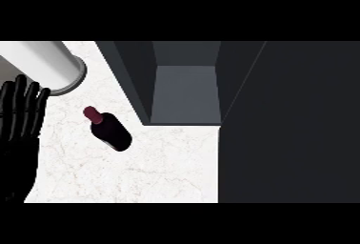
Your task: Pick up the wine, place it into the cabinet and close the cabinet
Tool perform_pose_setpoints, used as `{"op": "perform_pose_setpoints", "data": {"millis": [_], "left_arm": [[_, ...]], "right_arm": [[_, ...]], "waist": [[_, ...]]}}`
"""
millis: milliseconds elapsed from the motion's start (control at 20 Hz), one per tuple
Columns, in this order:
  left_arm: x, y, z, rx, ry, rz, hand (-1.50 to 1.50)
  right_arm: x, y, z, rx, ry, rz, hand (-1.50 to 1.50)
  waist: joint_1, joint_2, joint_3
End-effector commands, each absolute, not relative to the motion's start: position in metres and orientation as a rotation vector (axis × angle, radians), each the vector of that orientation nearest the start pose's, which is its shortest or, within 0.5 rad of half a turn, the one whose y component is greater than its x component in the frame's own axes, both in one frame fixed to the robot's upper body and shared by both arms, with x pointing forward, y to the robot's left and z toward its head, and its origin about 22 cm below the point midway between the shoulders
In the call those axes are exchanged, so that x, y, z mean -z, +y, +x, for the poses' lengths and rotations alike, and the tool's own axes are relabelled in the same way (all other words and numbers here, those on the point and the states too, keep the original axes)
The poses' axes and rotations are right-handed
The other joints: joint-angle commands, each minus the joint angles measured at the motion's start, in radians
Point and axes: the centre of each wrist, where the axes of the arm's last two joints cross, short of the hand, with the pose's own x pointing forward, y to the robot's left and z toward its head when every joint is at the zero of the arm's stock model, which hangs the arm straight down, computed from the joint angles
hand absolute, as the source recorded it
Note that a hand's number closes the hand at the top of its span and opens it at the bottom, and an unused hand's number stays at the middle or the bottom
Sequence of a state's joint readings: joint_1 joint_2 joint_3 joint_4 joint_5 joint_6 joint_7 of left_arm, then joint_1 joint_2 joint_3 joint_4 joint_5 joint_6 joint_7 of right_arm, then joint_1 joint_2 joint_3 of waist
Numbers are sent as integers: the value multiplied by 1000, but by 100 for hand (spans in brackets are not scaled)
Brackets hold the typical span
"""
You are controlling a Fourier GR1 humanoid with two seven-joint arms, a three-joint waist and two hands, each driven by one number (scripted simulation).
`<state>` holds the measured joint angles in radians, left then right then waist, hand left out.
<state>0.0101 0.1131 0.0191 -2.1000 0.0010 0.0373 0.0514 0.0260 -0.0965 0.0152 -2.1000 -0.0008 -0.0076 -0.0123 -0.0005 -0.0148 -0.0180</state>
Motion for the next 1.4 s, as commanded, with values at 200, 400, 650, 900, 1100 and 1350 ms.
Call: {"op": "perform_pose_setpoints", "data": {"millis": [200,400,650,900,1100,1350], "left_arm": [[-127,271,244,197,-2151,-122,-150],[-128,250,253,147,-1908,-353,-150],[-154,260,242,136,-1892,-399,-150],[-175,239,240,136,-1887,-401,-150],[-200,244,233,132,-1870,-376,-150],[-199,257,233,128,-1858,-357,-150]], "right_arm": [[-129,-240,185,-84,-2093,-84,-150],[-131,-219,174,-148,-1966,246,-150],[-172,-215,117,-127,-1929,252,-150],[-173,-202,125,-142,-1953,246,-150],[-192,-204,107,-129,-1950,270,-150],[-188,-178,103,-110,-1946,273,-150]], "waist": [[-12,15,17],[-11,14,18],[-7,10,17],[-3,13,18],[-3,12,18],[-6,12,18]]}}
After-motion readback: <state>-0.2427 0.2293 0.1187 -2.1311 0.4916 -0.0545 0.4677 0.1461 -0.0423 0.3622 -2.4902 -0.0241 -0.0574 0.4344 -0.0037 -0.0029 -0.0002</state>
